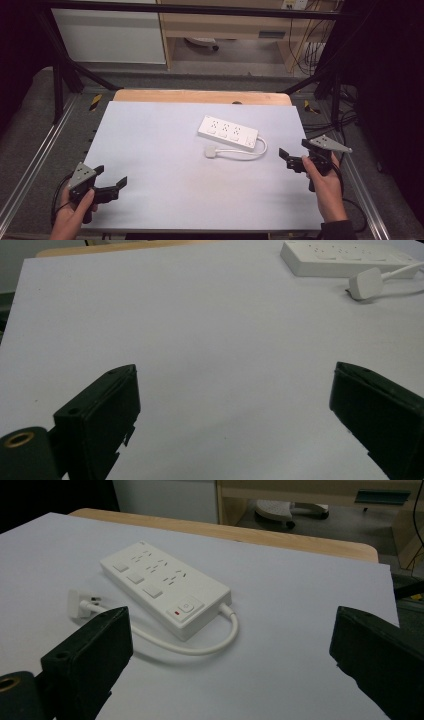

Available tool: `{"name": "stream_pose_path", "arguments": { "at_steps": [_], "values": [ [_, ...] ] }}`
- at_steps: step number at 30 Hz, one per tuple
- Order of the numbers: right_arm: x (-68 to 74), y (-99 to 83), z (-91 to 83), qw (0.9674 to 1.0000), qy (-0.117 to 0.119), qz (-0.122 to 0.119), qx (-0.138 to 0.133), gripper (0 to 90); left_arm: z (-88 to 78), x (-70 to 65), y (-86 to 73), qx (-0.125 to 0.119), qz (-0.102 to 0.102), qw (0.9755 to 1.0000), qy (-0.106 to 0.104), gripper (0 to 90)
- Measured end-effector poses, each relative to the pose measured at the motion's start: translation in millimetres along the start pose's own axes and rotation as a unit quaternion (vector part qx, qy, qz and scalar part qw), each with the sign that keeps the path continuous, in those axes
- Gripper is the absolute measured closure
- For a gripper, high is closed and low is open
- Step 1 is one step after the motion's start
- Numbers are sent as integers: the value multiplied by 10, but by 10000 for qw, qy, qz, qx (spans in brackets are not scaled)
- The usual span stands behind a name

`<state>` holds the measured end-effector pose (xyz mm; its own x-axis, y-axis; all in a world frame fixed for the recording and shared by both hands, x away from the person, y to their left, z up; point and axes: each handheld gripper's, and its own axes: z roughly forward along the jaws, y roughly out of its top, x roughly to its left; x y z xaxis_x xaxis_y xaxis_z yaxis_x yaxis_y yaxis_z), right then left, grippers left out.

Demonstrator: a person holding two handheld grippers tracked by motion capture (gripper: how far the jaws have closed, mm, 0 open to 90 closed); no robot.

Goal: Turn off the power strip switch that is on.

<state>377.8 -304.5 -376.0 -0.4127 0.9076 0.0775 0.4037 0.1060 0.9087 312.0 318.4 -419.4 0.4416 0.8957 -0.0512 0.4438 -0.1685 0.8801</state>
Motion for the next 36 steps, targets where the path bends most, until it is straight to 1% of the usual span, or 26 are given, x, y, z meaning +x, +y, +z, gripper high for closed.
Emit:
{"name": "stream_pose_path", "arguments": {
  "at_steps": [8, 14, 19, 22, 29, 36],
  "values": [
    [64, -151, -20, 10000, 4, -7, -48, 46, -1, -3, 0, -5, -3, 10000, -6, 60],
    [120, -281, 14, 10000, 20, -40, 41, 47, -2, -3, 1, -8, 3, 10000, -11, 60],
    [172, -382, 54, 9999, 91, -53, 130, 47, -3, -4, 1, -10, 10, 10000, -11, 60],
    [204, -437, 81, 9997, 151, -19, 186, 47, -2, -4, 1, -7, 17, 10000, -17, 60],
    [266, -531, 146, 9992, 263, -3, 297, 45, -2, -6, 1, -3, 28, 10000, -23, 60],
    [326, -560, 202, 9987, 354, -30, 366, 39, -3, -10, 2, -4, 39, 10000, -40, 60]
  ]
}}
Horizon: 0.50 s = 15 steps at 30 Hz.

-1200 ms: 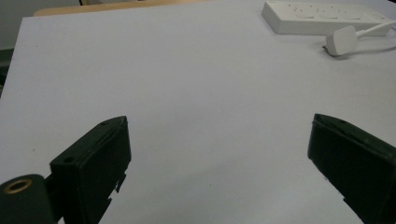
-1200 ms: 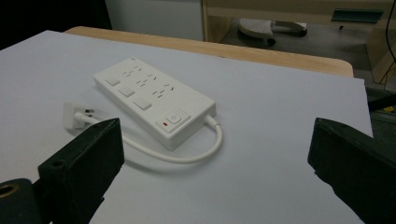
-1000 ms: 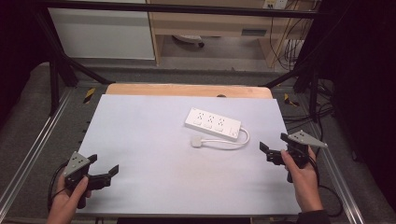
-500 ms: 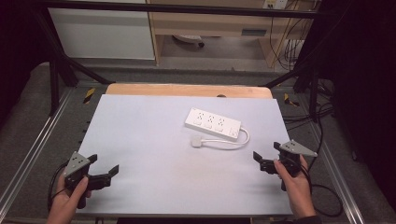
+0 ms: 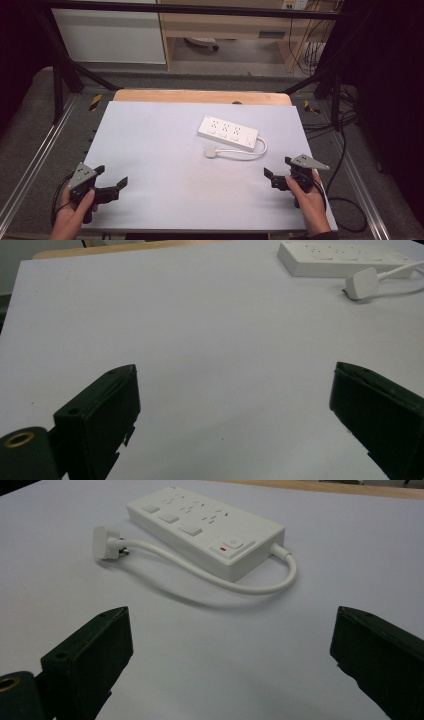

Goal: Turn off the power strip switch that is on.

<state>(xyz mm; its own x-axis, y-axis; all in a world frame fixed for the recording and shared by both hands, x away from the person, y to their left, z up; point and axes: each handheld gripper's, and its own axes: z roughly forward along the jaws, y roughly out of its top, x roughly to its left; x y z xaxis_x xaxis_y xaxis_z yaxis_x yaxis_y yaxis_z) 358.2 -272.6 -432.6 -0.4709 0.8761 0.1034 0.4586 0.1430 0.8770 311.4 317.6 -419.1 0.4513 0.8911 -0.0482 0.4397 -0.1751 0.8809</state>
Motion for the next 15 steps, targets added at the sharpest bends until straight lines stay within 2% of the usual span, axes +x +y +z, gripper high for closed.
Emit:
{"name": "stream_pose_path", "arguments": {
  "at_steps": [15],
  "values": [
    [143, -96, 199, 9993, 130, -177, 300, 32, -2, -6, 4, -27, 6, 10000, -26, 60]
  ]
}}
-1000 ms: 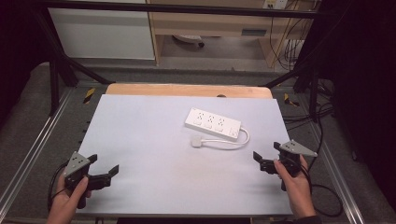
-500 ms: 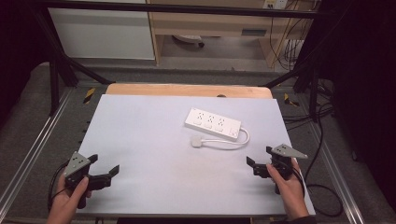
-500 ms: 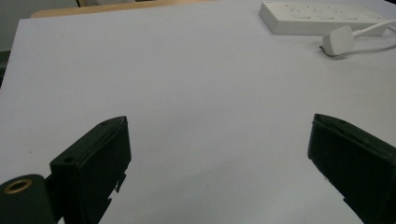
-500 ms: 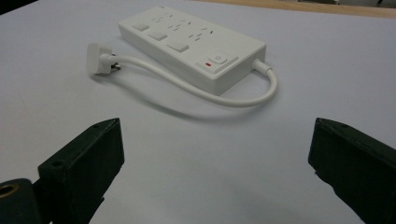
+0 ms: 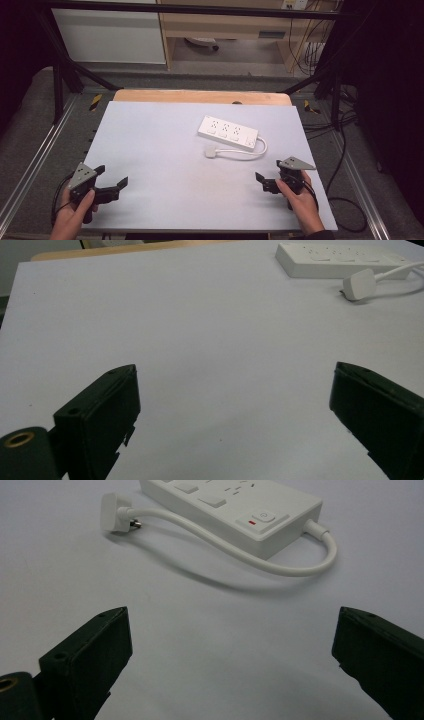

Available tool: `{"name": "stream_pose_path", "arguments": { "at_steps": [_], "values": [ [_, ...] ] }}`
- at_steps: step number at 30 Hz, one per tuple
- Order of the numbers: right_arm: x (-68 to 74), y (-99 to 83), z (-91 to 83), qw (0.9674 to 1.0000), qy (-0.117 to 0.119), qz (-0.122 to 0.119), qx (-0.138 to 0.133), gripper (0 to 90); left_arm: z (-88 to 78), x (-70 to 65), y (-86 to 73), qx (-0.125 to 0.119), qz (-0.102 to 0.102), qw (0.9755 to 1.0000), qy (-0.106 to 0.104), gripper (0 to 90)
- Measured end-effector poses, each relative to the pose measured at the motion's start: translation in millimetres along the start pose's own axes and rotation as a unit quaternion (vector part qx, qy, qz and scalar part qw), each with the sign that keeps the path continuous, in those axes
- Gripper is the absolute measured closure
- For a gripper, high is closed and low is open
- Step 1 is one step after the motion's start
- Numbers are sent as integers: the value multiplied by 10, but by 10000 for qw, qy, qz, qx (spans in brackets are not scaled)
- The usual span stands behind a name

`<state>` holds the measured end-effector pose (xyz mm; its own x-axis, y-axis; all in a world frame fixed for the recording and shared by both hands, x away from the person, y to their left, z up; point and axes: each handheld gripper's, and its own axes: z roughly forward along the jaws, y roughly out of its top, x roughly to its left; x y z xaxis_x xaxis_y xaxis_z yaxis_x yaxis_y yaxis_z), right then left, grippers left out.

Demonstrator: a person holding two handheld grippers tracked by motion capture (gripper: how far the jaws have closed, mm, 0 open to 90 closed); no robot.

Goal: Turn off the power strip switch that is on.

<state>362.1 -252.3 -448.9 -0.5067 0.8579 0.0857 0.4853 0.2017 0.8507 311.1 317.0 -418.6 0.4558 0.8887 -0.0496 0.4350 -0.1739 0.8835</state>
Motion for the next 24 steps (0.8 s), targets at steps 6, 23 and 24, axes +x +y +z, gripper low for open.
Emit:
{"name": "stream_pose_path", "arguments": {
  "at_steps": [6, 23, 24],
  "values": [
    [61, 13, 50, 9999, 71, -70, -29, 31, -1, -2, 1, -7, 1, 10000, -13, 60],
    [179, 157, 366, 9994, 43, -222, -271, 39, -2, -4, 8, -23, 7, 10000, -40, 60],
    [182, 167, 382, 9995, 6, -215, -232, 42, -2, -5, 9, -37, 12, 10000, -45, 60]
  ]
}}
